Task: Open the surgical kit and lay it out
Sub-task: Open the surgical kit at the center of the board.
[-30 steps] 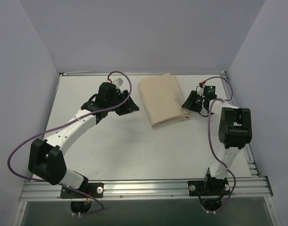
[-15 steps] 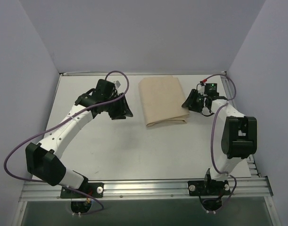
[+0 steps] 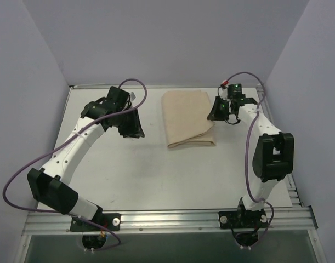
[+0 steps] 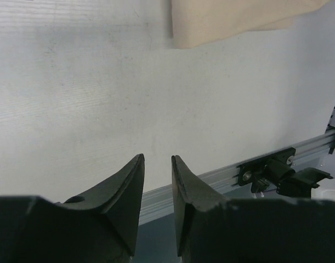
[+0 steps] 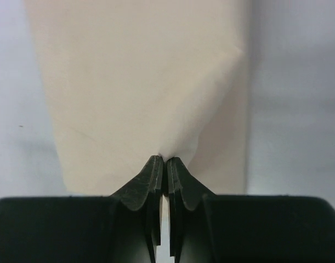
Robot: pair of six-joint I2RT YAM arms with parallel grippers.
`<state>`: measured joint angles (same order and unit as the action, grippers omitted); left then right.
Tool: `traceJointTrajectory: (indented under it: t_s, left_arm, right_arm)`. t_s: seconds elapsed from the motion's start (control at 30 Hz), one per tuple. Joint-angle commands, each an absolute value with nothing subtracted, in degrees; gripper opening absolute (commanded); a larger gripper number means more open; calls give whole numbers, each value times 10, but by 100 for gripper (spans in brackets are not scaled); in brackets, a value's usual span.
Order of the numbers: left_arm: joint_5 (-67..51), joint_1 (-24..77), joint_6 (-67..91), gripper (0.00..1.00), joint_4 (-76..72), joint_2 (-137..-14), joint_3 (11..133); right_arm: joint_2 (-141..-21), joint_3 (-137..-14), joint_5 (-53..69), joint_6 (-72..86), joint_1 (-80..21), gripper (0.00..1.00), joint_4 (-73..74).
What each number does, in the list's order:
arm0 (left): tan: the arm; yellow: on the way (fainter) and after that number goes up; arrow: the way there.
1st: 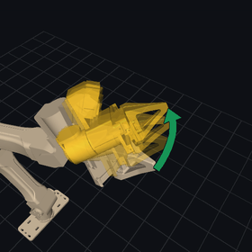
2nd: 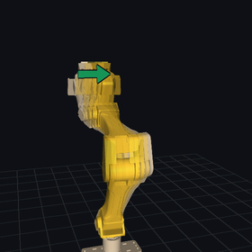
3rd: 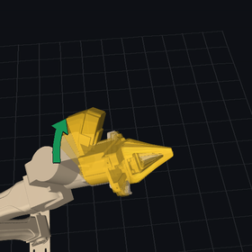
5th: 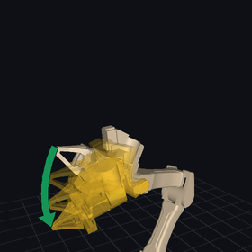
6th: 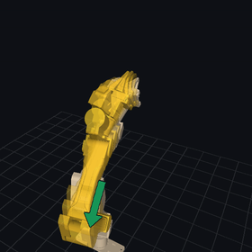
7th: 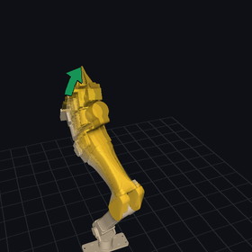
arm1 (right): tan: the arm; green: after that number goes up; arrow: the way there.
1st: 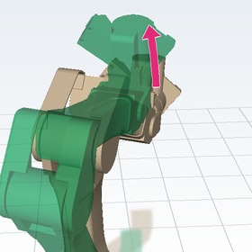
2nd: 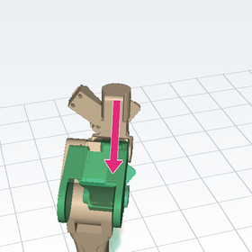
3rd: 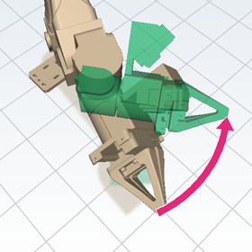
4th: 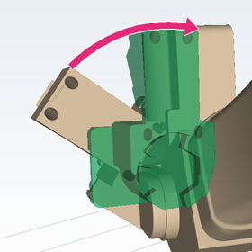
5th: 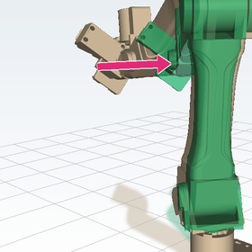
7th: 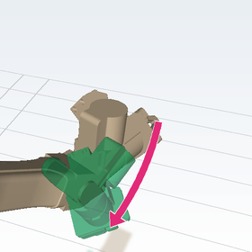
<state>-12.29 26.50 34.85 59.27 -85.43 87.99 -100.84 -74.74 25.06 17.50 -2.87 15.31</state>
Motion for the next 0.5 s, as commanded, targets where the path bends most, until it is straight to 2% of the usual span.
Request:
traceJointTrajectory:
  t_s: [0.0, 0.13, 0.27, 0.37, 0.4, 0.47]
  left_arm:
    - [-42, 263, 330, 35, 656, -847, 932]
    - [85, 250, 357, 35, 701, -798, 936]
    - [123, 222, 376, 38, 720, -754, 917]
    - [120, 210, 385, 40, 716, -733, 893]
    - [119, 208, 384, 42, 715, -730, 889]
    - [116, 201, 382, 45, 715, -736, 885]
  right_arm:
    - [-1030, -893, 207, 179, -150, 0, 172]
    - [-1163, -1109, 215, 223, -263, 0, 188]
    - [-1272, -1232, 268, 265, -364, 0, 165]
    - [-1319, -1284, 296, 266, -406, 34, 162]
    - [-1318, -1284, 278, 254, -407, 56, 172]
    - [-1279, -1256, 255, 233, -384, 62, 171]
